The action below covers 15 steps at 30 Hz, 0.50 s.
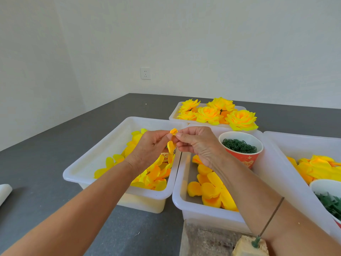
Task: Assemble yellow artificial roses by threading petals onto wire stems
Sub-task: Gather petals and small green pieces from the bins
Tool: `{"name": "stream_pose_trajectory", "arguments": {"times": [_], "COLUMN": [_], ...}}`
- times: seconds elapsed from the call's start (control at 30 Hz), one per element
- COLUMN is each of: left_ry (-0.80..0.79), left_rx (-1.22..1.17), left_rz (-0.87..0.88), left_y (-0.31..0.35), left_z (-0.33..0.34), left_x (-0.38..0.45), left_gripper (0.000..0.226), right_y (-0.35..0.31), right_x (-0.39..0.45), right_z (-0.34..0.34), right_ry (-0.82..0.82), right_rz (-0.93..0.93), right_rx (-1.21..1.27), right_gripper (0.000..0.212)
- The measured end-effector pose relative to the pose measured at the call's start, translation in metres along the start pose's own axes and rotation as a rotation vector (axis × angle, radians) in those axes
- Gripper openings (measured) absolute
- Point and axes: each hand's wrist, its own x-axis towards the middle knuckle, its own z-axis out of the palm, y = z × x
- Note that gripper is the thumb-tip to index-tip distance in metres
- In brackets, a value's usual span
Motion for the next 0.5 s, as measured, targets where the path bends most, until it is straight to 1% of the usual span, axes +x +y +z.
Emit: {"name": "stream_pose_trajectory", "arguments": {"times": [0.07,0.17,0.3,0.4,0.5], "left_ry": [0.016,0.044,0.052,0.096,0.146], "left_rx": [0.016,-0.012,-0.044,0.006,0.083], "left_rz": [-0.003,-0.025,-0.107,-0.128,-0.123], "left_y": [0.0005,0.0032,0.0028,0.001,-0.0034], "left_z": [0.0009,0.0004,-0.0015,-0.0021,-0.0026], "left_x": [0.0003,0.0003,0.001,0.0025,0.005], "left_gripper": [0.021,0.018,0.025,0.026,0.023], "right_y": [0.0007,0.0004,0.0002,-0.0001,-0.001], "right_x": [-0.0006,-0.0018,-0.002,-0.0037,-0.0047], "right_z": [0.0006,0.0012,0.0026,0.0049,0.0069], "right_ry": [0.012,0.016,0.015,0.023,0.013], "right_rz": [-0.008,-0.02,-0.004,0.028,0.053], "right_rx": [-0.023,-0.035,-0.043,-0.078,-0.055], "right_gripper": [0.01,0.003,0.003,0.007,0.009]}}
